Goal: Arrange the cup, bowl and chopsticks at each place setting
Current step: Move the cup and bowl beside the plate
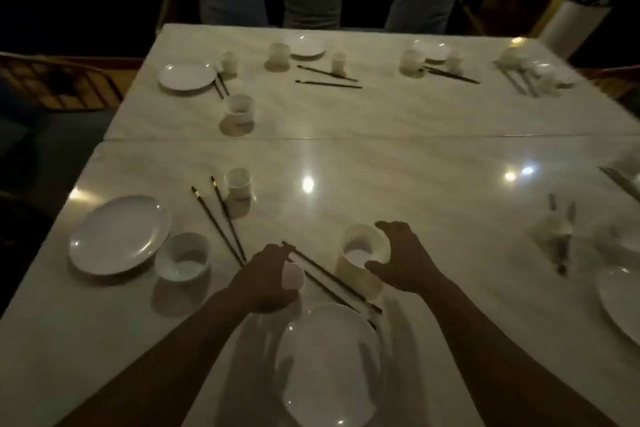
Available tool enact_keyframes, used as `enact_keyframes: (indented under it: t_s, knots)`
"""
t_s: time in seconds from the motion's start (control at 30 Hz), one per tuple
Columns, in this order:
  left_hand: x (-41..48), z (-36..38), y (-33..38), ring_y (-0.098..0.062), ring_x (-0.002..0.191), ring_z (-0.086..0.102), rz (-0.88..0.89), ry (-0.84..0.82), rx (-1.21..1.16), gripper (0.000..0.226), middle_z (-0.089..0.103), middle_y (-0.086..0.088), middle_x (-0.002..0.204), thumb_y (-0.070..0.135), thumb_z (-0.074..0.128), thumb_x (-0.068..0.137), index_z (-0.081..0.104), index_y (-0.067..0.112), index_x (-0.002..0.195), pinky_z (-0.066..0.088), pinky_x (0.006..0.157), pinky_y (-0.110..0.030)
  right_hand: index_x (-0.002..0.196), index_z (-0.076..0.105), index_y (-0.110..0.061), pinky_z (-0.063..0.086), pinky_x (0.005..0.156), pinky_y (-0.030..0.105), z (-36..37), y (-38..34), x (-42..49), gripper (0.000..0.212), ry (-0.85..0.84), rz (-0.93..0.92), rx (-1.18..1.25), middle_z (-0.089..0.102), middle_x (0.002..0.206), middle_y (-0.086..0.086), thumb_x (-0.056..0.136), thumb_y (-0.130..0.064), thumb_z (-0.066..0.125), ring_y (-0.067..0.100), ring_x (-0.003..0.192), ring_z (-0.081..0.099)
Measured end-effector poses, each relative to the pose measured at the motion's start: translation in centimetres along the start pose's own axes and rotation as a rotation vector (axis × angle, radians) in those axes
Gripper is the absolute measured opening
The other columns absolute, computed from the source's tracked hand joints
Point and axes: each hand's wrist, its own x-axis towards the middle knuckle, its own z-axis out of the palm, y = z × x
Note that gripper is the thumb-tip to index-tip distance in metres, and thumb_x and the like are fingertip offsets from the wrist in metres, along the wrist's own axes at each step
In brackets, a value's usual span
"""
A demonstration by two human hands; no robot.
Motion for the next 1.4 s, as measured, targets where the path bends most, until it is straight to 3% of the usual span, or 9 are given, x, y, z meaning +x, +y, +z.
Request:
enact_keyframes:
  t_s: [0.13,0.23,0.37,0.47,0.77,1.2,1.4]
  knots:
    - [0.9,2.6,0.4,-0.024,0.137,0.036,-0.104,0.027,-0.055,0.102,0.031,-0.003,0.152,0.047,0.077,0.069,0.022,0.024,0.152,0.037,0.108,-0.034,0.154,0.016,-0.03,0.033,0.113,0.047,1.6,1.9,3.4,0.111,-0.088,-0.054,-0.026,0.017,0.159,0.008,0.067,-0.059,0.078,0.031,0.143,0.025]
    - [1.1,4.5,0.3,-0.025,0.132,0.042,-0.142,0.071,-0.068,0.093,0.036,-0.003,0.148,0.039,0.075,0.07,0.028,0.021,0.149,0.042,0.102,-0.033,0.155,0.008,-0.027,0.031,0.114,0.048,3.5,2.7,4.8,0.12,-0.14,-0.097,0.004,0.008,0.161,0.006,0.065,-0.059,0.081,0.03,0.146,0.019]
    - [1.5,5.2,1.0,-0.026,0.119,0.054,-0.17,0.118,-0.034,0.078,0.043,-0.003,0.141,0.028,0.075,0.074,0.039,0.016,0.143,0.047,0.093,-0.033,0.154,0.012,-0.016,0.04,0.108,0.045,5.4,3.5,5.1,0.124,-0.125,-0.082,0.044,0.018,0.157,0.009,0.061,-0.055,0.085,0.031,0.139,0.03]
    - [1.7,5.5,1.1,-0.027,0.115,0.056,-0.17,0.143,-0.019,0.075,0.046,-0.004,0.139,0.025,0.076,0.075,0.042,0.016,0.141,0.048,0.091,-0.033,0.154,0.012,-0.011,0.04,0.108,0.042,6.1,3.8,5.2,0.124,-0.081,-0.078,0.061,0.018,0.157,0.008,0.063,-0.052,0.085,0.029,0.14,0.029]
    - [-1.6,6.0,-0.9,-0.027,0.113,0.056,-0.145,0.21,-0.008,0.078,0.048,-0.005,0.135,0.019,0.081,0.071,0.045,0.017,0.14,0.051,0.091,-0.035,0.155,0.01,-0.018,0.041,0.105,0.041,6.0,5.3,2.1,0.124,0.035,-0.005,0.209,0.025,0.154,0.006,0.062,-0.044,0.087,0.027,0.138,0.033]
    - [-11.4,7.9,-3.6,-0.031,0.111,0.059,-0.11,0.244,-0.11,0.083,0.054,-0.01,0.13,0.022,0.088,0.062,0.051,0.01,0.136,0.052,0.089,-0.039,0.154,0.015,-0.013,0.036,0.11,0.044,6.7,8.5,-12.9,0.127,0.187,0.264,0.297,0.031,0.154,0.011,0.058,-0.042,0.092,0.031,0.139,0.035]
    - [-14.2,9.3,-4.4,-0.033,0.108,0.061,-0.099,0.258,-0.174,0.088,0.058,-0.014,0.125,0.042,0.076,0.058,0.052,0.006,0.134,0.05,0.088,-0.038,0.154,0.017,-0.013,0.035,0.11,0.045,8.0,8.5,-16.9,0.126,0.206,0.304,0.309,0.03,0.154,0.012,0.057,-0.043,0.093,0.031,0.139,0.035]
